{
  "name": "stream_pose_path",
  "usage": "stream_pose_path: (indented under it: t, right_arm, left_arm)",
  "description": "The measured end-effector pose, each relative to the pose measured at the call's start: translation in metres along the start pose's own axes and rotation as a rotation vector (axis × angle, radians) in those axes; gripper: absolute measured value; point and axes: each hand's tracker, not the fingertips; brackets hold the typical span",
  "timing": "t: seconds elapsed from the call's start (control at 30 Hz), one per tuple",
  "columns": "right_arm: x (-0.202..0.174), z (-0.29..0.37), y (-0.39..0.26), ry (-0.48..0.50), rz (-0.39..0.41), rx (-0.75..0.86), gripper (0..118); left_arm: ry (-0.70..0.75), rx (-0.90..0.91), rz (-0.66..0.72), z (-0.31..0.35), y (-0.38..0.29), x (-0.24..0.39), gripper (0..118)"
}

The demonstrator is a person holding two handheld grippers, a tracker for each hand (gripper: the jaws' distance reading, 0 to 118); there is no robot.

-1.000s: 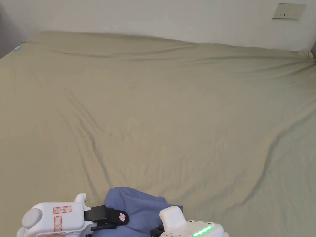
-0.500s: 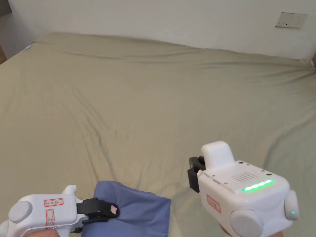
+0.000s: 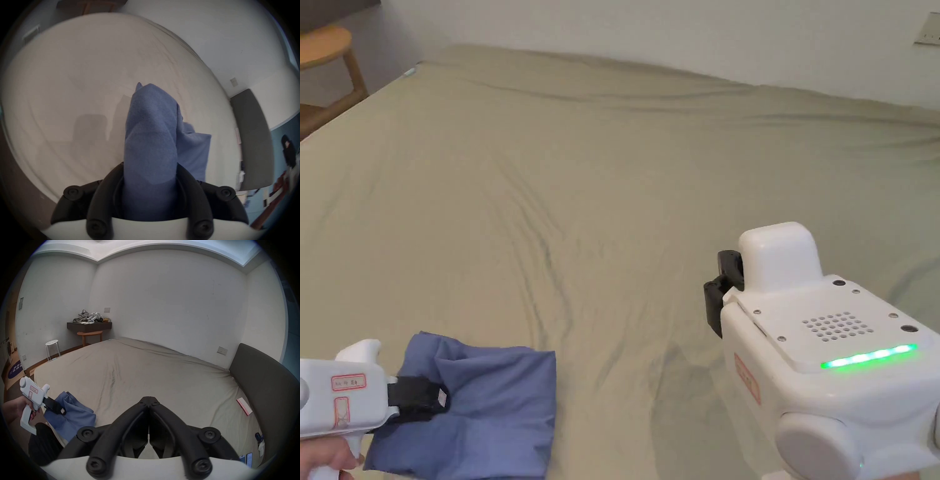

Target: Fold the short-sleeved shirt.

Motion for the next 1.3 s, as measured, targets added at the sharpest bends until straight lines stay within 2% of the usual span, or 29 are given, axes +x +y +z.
stream_pose_path:
  t: [0.13,0.23,0.3,0.4,0.53,0.73,0.77,0.8,0.83,0.87,0.93,0.97,1.07,1.13,1.3]
  right_arm:
    - [-0.015,-0.01,-0.002,-0.002,0.018,-0.014,2]
    - [-0.024,-0.019,-0.003,-0.012,0.051,-0.038,2]
    - [-0.027,-0.025,-0.004,-0.009,0.046,-0.05,2]
    - [-0.032,-0.034,-0.004,-0.005,0.041,-0.072,2]
    - [-0.039,-0.046,-0.005,-0.008,0.053,-0.097,2]
    - [-0.041,-0.058,-0.007,-0.021,0.06,-0.129,2]
    - [-0.04,-0.059,-0.007,-0.021,0.055,-0.131,2]
    - [-0.039,-0.059,-0.007,-0.022,0.049,-0.134,2]
    - [-0.037,-0.059,-0.007,-0.021,0.047,-0.135,2]
    - [-0.034,-0.057,-0.007,-0.021,0.046,-0.136,2]
    - [-0.027,-0.054,-0.006,-0.031,0.049,-0.13,2]
    - [-0.022,-0.052,-0.004,-0.04,0.047,-0.124,2]
    - [-0.005,-0.041,0.003,-0.062,0.029,-0.091,2]
    - [0.006,-0.031,0.01,-0.082,0.017,-0.057,2]
    - [0.035,0.013,0.033,-0.133,-0.007,0.078,2]
  left_arm:
    - [0.148,0.02,-0.08,0.007,0.023,-0.026,29]
    - [0.256,0.067,-0.204,0.014,0.046,-0.04,29]
    - [0.359,0.09,-0.274,0.017,0.064,-0.054,29]
    - [0.438,0.093,-0.3,0.016,0.09,-0.081,29]
    - [0.613,0.094,-0.431,0.008,0.123,-0.114,29]
    - [0.731,0.058,-0.465,-0.002,0.16,-0.148,31]
    - [0.703,0.04,-0.438,-0.002,0.164,-0.151,41]
    - [0.676,0.023,-0.399,0.001,0.167,-0.152,64]
    - [0.765,0.054,-0.409,0.005,0.17,-0.15,97]
    - [0.857,0.092,-0.435,0.01,0.171,-0.143,112]
    - [0.952,0.256,-0.433,0.032,0.173,-0.123,116]
    - [0.94,0.356,-0.417,0.052,0.172,-0.103,116]
    - [0.715,0.529,-0.373,0.101,0.167,-0.047,116]
    - [0.627,0.666,-0.358,0.13,0.156,-0.008,116]
    - [0.314,0.998,-0.375,0.186,0.095,0.109,116]
